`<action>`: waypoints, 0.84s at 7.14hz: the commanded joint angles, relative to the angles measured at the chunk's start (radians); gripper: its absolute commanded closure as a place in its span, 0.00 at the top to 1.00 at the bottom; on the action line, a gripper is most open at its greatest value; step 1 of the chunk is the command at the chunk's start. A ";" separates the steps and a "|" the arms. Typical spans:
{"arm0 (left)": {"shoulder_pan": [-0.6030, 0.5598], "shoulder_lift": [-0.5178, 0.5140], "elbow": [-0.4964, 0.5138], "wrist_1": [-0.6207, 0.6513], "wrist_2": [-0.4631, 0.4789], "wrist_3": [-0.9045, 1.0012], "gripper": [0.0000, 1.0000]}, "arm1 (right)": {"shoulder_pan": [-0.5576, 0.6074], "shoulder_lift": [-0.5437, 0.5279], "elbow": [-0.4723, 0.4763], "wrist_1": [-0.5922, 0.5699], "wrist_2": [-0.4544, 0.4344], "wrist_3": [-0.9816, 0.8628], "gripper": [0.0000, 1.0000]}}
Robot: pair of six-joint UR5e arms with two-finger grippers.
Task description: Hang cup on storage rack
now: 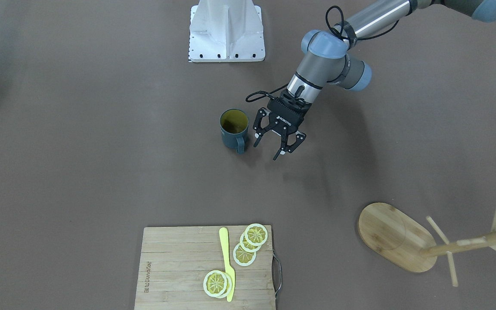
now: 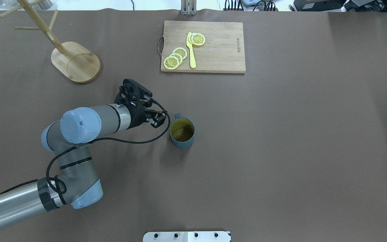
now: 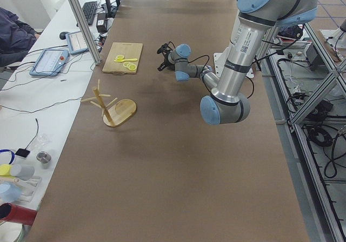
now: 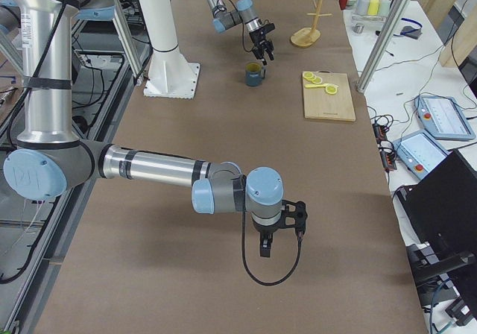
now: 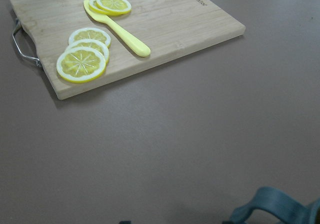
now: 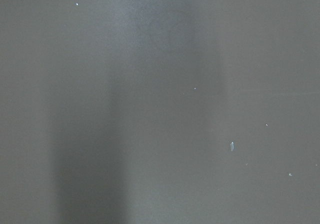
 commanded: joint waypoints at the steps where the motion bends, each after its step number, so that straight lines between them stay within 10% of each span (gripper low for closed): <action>1: -0.019 -0.015 0.018 -0.001 -0.034 0.071 0.68 | 0.000 0.000 0.000 0.000 0.000 0.007 1.00; 6: -0.100 -0.119 0.197 -0.112 -0.303 0.332 0.63 | 0.000 0.000 0.000 0.000 0.000 0.023 1.00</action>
